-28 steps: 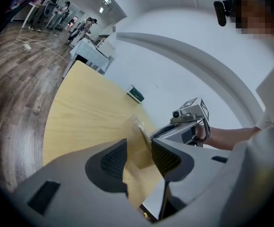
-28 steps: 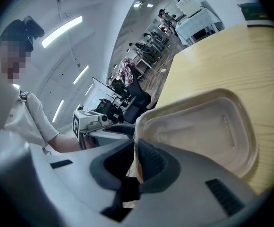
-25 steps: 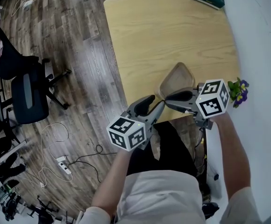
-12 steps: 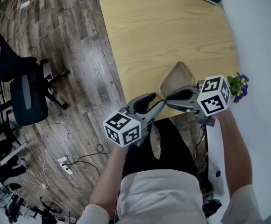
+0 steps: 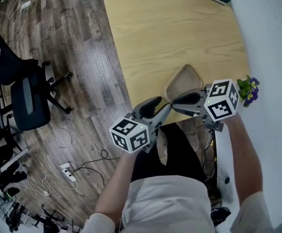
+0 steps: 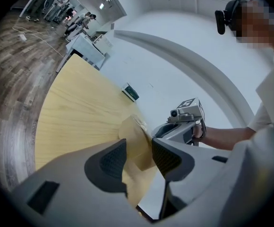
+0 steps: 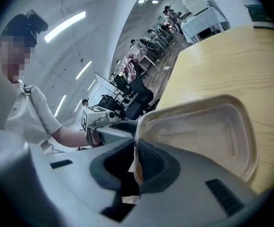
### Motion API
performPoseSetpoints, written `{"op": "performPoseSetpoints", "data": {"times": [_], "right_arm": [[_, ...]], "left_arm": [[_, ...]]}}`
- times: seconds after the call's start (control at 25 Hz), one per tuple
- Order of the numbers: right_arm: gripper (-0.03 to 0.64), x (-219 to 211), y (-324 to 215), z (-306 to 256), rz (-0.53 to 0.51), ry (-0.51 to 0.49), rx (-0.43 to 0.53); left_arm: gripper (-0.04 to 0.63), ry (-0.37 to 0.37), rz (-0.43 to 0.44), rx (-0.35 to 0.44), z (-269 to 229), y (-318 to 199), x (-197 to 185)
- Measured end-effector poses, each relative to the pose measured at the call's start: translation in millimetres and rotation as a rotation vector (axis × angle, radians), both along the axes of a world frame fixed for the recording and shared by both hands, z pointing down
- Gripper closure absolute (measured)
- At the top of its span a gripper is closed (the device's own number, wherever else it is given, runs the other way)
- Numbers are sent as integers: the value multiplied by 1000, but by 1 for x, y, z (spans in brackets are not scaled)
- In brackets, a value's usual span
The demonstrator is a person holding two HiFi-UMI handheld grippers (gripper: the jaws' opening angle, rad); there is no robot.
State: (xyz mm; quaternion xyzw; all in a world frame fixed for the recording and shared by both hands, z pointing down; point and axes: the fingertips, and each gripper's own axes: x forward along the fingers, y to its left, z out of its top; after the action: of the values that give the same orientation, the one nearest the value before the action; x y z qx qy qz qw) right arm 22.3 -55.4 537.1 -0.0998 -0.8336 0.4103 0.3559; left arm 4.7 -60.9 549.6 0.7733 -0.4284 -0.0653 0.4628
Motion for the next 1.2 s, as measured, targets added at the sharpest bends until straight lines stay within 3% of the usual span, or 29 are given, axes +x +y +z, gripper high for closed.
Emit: {"op": "performPoseSetpoints", "data": {"times": [0.36, 1.04, 1.12, 1.16, 1.2], "right_arm": [[583, -5, -4, -2, -8, 3, 40], [583, -2, 1, -1, 10, 5, -6], [583, -5, 5, -8, 0, -24, -30], [585, -9, 9, -16, -9, -60, -52], [586, -15, 13, -26, -20, -93, -61]], "left_arm": [[446, -32, -62, -70, 12, -2, -8], [436, -66, -67, -98, 17, 0, -5], [436, -102, -87, -122, 23, 0, -10], [472, -144, -111, -146, 30, 1, -15], [567, -182, -134, -166, 36, 1, -21]]}}
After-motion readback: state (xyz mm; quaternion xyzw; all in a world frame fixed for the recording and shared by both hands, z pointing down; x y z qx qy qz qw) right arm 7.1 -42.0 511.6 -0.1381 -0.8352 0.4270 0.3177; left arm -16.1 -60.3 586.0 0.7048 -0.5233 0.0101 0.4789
